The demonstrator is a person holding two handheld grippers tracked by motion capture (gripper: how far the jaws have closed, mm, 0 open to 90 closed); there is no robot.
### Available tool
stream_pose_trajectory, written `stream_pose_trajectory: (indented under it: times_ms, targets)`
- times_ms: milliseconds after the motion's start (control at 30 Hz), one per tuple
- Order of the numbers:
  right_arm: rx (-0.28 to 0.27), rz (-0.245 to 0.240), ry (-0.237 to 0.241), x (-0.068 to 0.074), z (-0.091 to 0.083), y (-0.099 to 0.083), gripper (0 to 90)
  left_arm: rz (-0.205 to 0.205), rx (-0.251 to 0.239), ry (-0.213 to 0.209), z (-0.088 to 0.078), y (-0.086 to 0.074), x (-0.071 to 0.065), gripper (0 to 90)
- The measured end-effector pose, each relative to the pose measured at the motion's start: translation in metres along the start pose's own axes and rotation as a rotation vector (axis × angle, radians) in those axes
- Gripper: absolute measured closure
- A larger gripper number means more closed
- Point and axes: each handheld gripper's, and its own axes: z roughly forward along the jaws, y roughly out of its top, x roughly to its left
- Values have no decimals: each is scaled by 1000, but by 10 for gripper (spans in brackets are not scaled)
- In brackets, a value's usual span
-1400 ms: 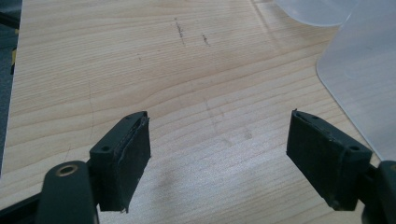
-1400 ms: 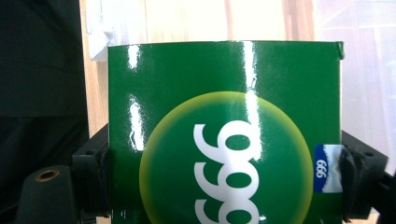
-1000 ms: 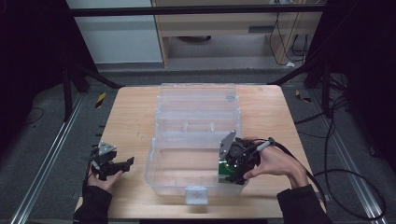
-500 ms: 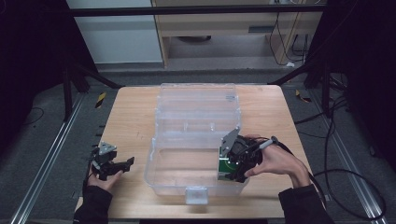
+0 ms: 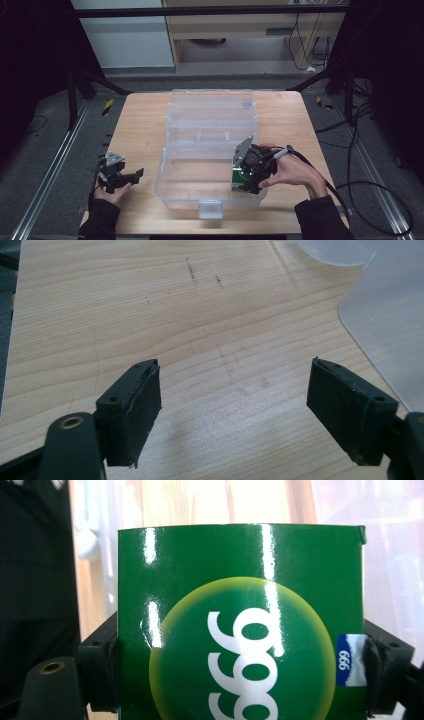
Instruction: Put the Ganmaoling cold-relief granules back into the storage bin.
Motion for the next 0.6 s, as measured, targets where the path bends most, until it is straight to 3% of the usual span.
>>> stream_pose_trajectory:
  times_ms: [233,367,600]
  targets:
    - [12,7,38,-2,18,-7,160,0,1,0,0,0,0,212]
    - [36,-12,41,0,23,-6,158,1,0,0,0,0,0,212]
    - [45,0,58,0,30,-9,154,1,0,0,0,0,0,212]
